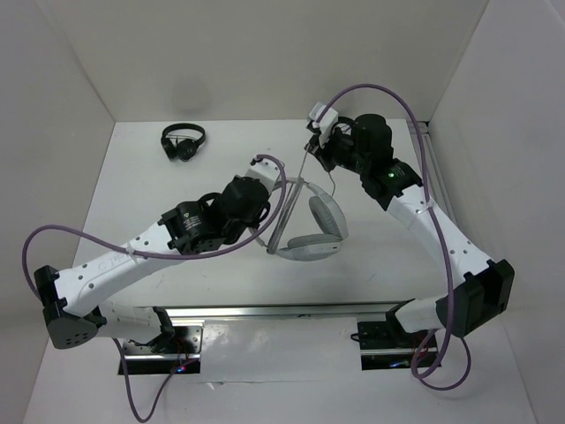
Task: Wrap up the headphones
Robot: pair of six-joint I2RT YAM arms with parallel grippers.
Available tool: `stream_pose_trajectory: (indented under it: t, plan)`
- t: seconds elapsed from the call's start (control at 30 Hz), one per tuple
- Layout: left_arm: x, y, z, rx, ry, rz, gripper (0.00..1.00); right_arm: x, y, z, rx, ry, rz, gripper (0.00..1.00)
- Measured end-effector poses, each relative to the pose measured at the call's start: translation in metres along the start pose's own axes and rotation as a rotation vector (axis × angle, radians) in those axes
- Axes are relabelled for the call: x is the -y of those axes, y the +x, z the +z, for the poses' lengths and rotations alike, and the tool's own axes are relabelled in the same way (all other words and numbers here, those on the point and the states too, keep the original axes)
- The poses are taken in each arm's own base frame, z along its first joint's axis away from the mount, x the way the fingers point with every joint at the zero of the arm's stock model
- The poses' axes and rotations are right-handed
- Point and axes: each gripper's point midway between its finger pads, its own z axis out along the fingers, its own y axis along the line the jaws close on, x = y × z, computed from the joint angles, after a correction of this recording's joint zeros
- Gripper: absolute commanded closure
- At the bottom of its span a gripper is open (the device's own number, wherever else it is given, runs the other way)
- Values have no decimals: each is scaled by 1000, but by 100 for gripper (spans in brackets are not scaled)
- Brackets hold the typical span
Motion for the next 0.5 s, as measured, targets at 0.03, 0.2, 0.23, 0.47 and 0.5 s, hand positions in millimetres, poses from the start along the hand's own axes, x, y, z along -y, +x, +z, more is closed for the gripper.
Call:
stream_pose_trajectory:
  t: [0.03,0.2,0.23,0.47,0.5]
  plan:
    - [-4,-2,-3,-1,-14,2,100,1,1,1,3,-2,10,100]
    - [-22,-12,-16,0,-81,-12,100,11,13,2,22,18,86,100]
    - [-23,-14,-16,6,-89,-21,100,13,16,2,23,19,103,100]
    - [-18,-15,-18,6,-60,-42,100,8,14,8,65,-39,165,100]
    - [-17,-15,-18,5,-54,-42,100,6,16,9,64,-50,176,99]
